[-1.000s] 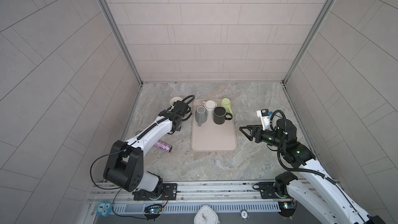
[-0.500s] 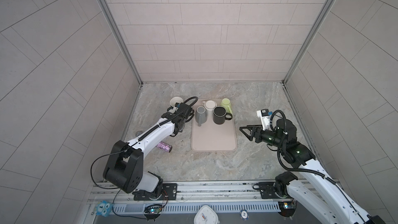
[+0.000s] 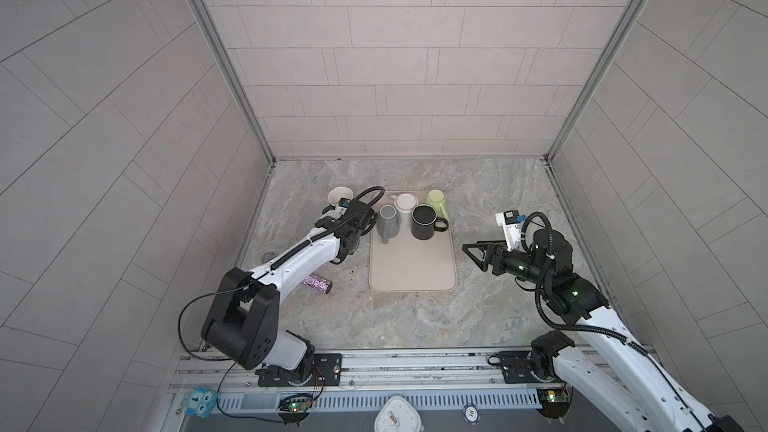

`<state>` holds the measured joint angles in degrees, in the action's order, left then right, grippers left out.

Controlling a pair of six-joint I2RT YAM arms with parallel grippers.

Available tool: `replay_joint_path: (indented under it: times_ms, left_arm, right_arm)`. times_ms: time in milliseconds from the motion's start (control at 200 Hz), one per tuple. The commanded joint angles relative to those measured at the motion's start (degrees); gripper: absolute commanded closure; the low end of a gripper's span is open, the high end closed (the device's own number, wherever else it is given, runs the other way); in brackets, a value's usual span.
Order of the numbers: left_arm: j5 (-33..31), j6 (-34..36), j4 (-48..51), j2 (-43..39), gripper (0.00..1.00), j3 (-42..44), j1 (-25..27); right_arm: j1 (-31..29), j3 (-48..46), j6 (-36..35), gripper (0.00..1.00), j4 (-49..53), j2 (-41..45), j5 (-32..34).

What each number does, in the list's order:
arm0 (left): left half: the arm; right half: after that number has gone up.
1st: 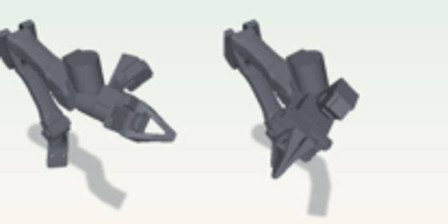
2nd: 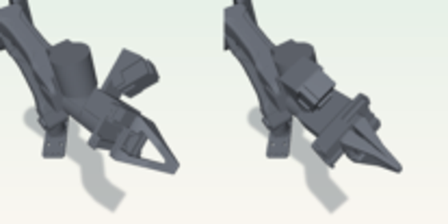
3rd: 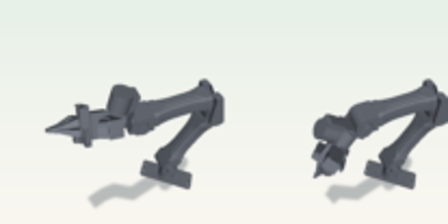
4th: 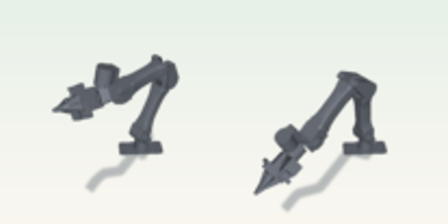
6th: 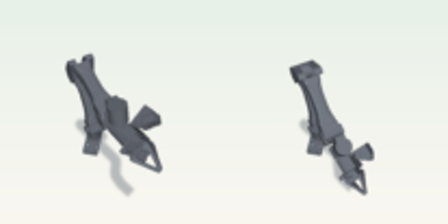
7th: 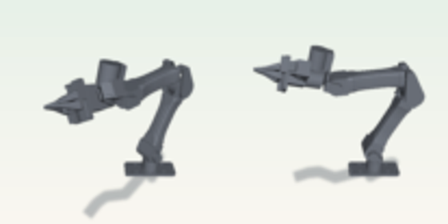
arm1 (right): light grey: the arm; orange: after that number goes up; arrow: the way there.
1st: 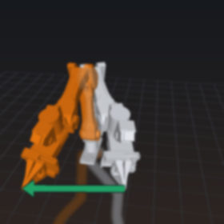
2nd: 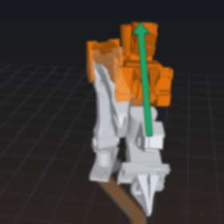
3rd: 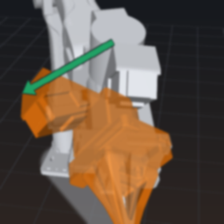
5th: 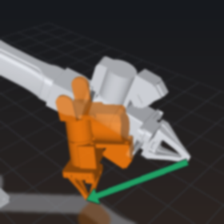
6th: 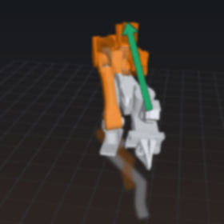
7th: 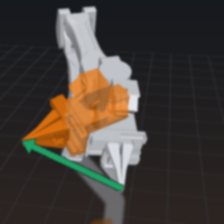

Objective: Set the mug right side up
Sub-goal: 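Lower the upright pink mug with the left gripper beside the dark green mug, then open the left gripper and release the pink mug on the table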

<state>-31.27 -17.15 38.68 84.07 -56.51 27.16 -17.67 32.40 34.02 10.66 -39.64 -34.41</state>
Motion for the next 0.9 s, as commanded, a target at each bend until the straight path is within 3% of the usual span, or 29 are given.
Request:
replay_joint_path:
  times_ms: [0, 80, 140, 315, 651, 896]
  left_arm:
    - [-3.96, -1.30, -2.31, 0.10, 1.00, 0.09, 0.53]
    - [-4.09, -1.46, -2.49, 0.04, 1.00, 0.09, 0.67]
    - [-4.31, -1.52, -2.50, 0.04, 0.94, 0.13, 0.72]
    - [-4.86, -1.84, -2.53, -0.57, 0.59, 0.48, 0.83]
    - [-4.24, -2.69, -2.51, -0.88, 0.39, 1.18, 0.97]
    - [-2.68, -3.64, -1.84, -3.82, 0.33, 2.24, 0.94]
  right_arm:
    - [-0.08, -0.59, -0.89, 0.26, 0.18, 0.46, 0.23]
    - [-0.04, -0.64, -0.86, 0.26, 0.16, 0.45, 0.22]
    - [-0.08, -0.60, -0.97, 0.26, 0.15, 0.44, 0.33]
    - [-0.08, -0.59, -0.97, 0.26, 0.11, 0.44, 0.36]
    - [-0.08, -0.24, -1.32, 0.26, 0.85, 0.53, 0.14]
    - [-0.08, 0.43, -1.57, 0.26, 1.88, 0.39, 0.52]
